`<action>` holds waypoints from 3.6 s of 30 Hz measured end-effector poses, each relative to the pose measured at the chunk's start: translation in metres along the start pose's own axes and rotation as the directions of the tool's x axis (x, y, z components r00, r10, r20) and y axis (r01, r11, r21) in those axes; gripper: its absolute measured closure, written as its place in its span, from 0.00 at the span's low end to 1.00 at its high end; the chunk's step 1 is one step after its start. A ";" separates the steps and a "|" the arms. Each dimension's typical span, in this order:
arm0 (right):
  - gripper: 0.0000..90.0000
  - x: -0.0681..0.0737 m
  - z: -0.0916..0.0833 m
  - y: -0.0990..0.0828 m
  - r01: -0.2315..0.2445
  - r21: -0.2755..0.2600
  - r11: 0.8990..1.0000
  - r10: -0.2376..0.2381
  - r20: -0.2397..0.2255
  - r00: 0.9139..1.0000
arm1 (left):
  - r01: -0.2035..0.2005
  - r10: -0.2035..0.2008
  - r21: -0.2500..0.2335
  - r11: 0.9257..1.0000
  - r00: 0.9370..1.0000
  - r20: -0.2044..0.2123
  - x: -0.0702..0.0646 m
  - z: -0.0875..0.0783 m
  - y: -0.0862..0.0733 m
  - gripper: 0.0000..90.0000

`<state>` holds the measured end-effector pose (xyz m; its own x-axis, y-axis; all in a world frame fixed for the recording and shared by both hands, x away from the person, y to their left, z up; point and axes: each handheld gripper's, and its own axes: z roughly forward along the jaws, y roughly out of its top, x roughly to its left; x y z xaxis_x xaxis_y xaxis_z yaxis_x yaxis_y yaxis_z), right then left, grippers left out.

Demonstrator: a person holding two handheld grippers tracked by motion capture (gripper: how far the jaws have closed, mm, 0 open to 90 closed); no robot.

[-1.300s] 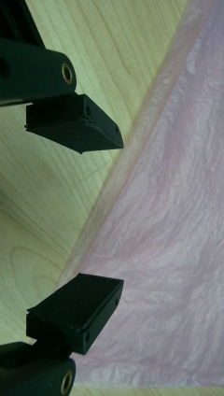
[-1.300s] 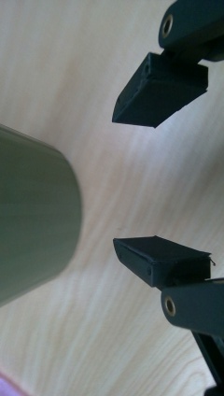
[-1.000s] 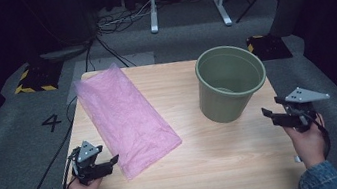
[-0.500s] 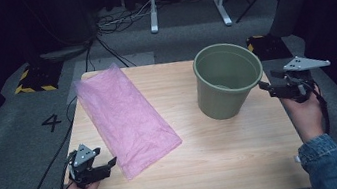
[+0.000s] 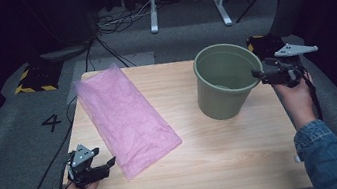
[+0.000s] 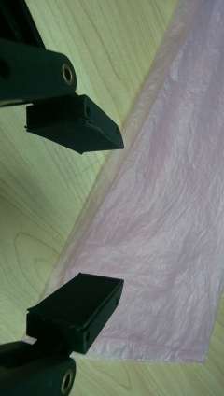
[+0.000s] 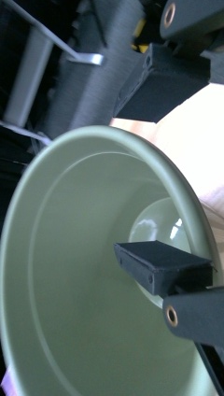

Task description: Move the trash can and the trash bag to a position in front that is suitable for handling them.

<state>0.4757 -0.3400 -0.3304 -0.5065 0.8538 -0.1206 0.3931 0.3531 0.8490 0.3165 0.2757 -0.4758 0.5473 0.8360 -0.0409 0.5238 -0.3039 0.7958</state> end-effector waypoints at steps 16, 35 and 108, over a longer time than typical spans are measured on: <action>0.36 -0.007 0.026 -0.002 -0.073 0.073 0.995 0.078 -0.066 0.995 | -0.001 0.001 0.012 1.000 1.000 0.012 0.004 0.007 0.001 0.31; 0.36 0.068 -0.025 -0.020 0.092 0.076 0.993 -0.073 -0.226 0.971 | -0.025 0.025 0.008 1.000 1.000 0.018 0.002 0.015 0.012 0.31; 0.21 0.080 -0.026 -0.181 0.033 0.220 0.975 0.014 -0.206 0.978 | 0.066 -0.064 0.047 0.997 0.997 -0.042 0.011 0.017 0.029 0.31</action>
<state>0.3438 -0.3453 -0.4800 -0.6482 0.7614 -0.0005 0.5354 0.4563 0.7108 0.3489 0.2683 -0.4636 0.4845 0.8722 -0.0664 0.5888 -0.2691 0.7621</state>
